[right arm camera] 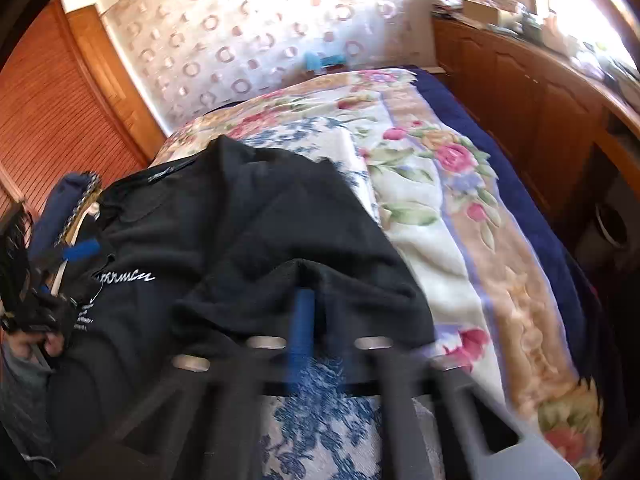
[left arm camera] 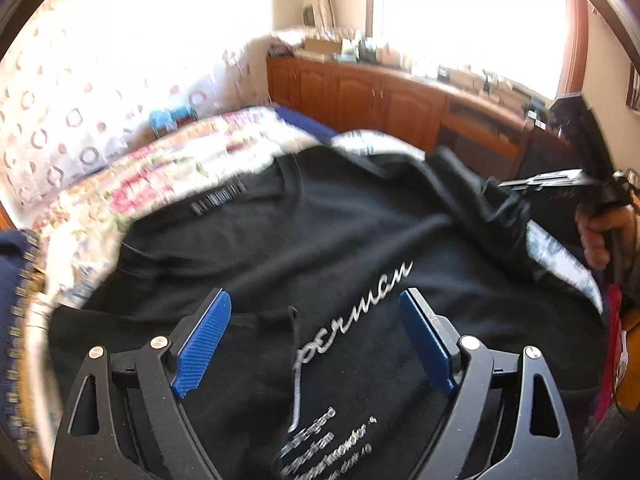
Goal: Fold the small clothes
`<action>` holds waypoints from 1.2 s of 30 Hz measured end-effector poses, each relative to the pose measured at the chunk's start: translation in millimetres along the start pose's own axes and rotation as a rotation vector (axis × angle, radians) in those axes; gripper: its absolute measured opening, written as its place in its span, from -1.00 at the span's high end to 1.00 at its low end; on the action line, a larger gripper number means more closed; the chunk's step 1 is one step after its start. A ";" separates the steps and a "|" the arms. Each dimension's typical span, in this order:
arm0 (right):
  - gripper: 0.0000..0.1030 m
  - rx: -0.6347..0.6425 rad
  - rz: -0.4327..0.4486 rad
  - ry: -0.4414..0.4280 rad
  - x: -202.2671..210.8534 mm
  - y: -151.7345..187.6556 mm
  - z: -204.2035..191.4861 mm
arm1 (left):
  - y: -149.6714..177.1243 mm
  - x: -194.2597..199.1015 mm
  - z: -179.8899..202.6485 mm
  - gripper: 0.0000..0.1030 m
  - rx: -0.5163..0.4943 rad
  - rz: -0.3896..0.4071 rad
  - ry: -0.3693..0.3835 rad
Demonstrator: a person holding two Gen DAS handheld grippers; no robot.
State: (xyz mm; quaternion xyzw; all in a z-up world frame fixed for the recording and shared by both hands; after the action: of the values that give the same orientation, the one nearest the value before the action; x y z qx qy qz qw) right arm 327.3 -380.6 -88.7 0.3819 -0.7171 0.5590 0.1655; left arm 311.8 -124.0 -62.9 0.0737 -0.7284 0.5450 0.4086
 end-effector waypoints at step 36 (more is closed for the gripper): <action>0.21 0.156 -0.089 -0.053 -58.0 3.0 -101.2 | 15.7 -1.9 -32.9 -0.68 0.105 0.021 -0.024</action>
State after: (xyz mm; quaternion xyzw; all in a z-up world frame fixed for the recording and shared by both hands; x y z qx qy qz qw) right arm 343.9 -265.4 -96.8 0.4395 -0.6579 0.5951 0.1408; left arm 321.3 -90.3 -73.3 0.0939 -0.7045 0.5859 0.3894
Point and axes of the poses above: each gripper's, at about its wrist camera, not at the fingertips, and x roughly against the way its jaws point, z to its right, y to its underside, the point moved 7 cm from there along -x, roughly the way its jaws point, and after that the axes turned 8 degrees about -y, right-handed, at the moved point
